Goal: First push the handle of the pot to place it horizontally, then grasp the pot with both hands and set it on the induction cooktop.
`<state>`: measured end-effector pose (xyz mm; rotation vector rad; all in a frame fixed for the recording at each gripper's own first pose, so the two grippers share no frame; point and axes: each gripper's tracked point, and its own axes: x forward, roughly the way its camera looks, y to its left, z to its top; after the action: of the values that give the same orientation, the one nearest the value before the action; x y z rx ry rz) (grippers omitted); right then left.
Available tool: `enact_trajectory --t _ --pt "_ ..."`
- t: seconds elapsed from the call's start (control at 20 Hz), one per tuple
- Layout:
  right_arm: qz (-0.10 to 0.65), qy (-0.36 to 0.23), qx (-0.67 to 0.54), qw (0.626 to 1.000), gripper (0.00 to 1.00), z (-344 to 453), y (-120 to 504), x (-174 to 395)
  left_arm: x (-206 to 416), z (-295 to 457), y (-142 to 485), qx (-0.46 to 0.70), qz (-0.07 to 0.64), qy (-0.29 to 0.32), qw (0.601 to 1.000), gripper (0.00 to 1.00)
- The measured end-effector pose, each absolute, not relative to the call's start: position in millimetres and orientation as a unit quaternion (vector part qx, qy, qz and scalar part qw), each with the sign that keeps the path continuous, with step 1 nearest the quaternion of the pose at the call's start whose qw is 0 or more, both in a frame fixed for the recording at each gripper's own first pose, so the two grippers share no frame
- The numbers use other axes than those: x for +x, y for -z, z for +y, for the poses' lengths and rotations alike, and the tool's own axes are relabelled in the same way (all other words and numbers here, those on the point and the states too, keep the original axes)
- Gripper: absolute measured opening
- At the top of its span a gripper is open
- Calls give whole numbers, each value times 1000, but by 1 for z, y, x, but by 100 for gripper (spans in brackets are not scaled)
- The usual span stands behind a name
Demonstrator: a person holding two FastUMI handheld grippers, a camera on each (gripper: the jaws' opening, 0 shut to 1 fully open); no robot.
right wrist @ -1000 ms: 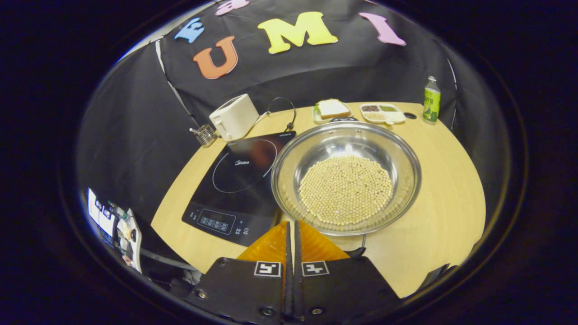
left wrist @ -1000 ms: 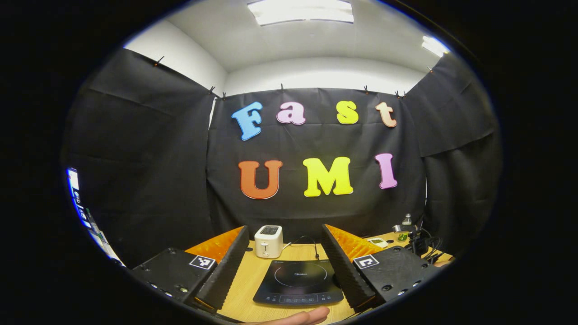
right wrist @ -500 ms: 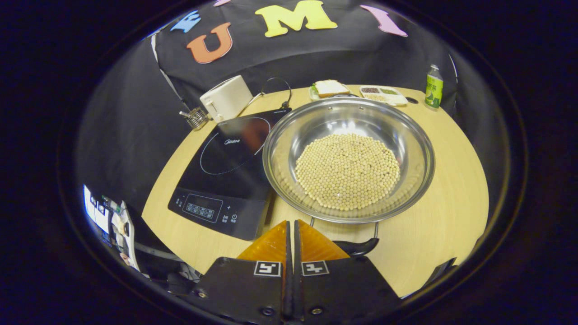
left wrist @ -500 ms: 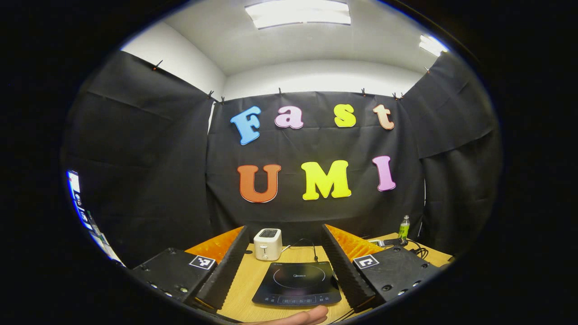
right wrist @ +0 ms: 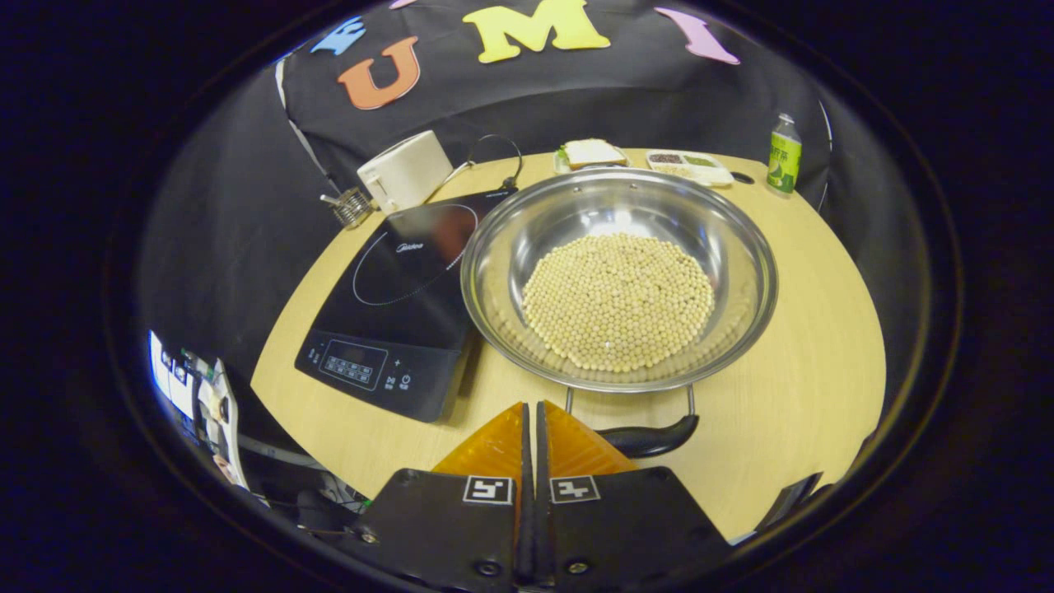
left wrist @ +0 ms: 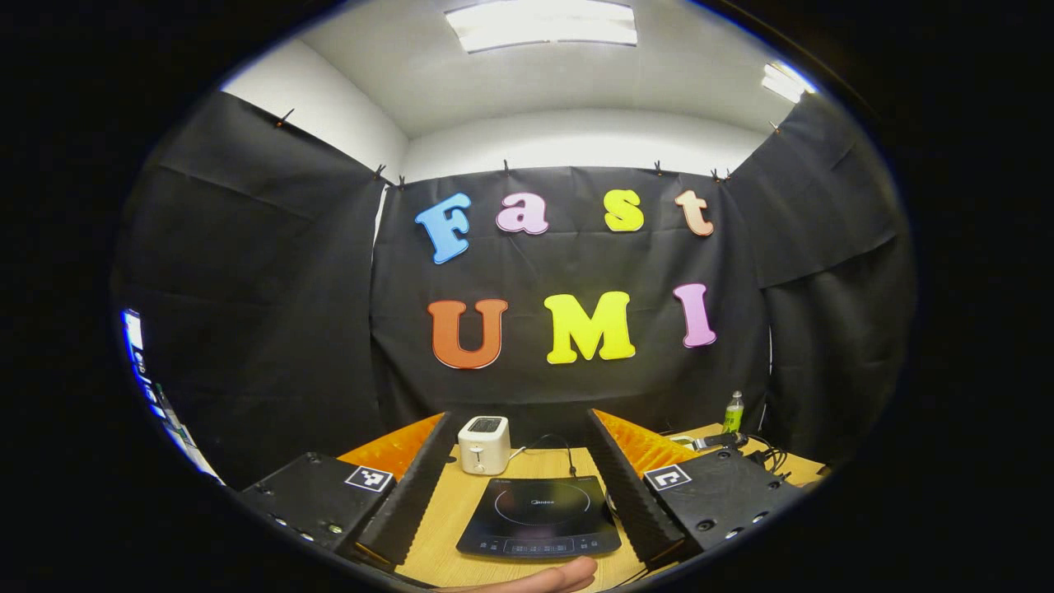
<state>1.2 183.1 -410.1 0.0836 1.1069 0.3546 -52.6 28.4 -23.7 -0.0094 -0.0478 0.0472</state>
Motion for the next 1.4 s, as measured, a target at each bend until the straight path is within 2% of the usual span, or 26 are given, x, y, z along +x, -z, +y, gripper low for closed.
enact_trajectory --t 0.2,0.25,0.5,0.75,0.85,0.9,1.0,1.4 --pt "515 -158 39 842 1 167 411 6 -55 26 25 -9 -25 -23 999 95" --pt "513 -157 35 843 4 164 412 6 -56 24 26 -9 -24 -22 999 95" --pt "508 -150 26 848 1 143 413 10 -54 17 29 -7 -24 -15 1000 95" --pt "503 -134 9 854 4 120 415 17 -54 10 35 -11 -17 -11 1000 95" --pt "500 -130 1 856 0 111 416 22 -53 8 36 -7 -15 -13 1000 95" --pt "498 -127 -2 858 4 106 416 23 -53 7 37 -5 -15 -13 1000 95" --pt "496 -122 -9 860 1 96 417 29 -51 2 39 -1 -16 -7 1000 95" --pt "485 -115 -7 867 4 70 421 47 -42 0 45 -13 -12 -12 1000 95"
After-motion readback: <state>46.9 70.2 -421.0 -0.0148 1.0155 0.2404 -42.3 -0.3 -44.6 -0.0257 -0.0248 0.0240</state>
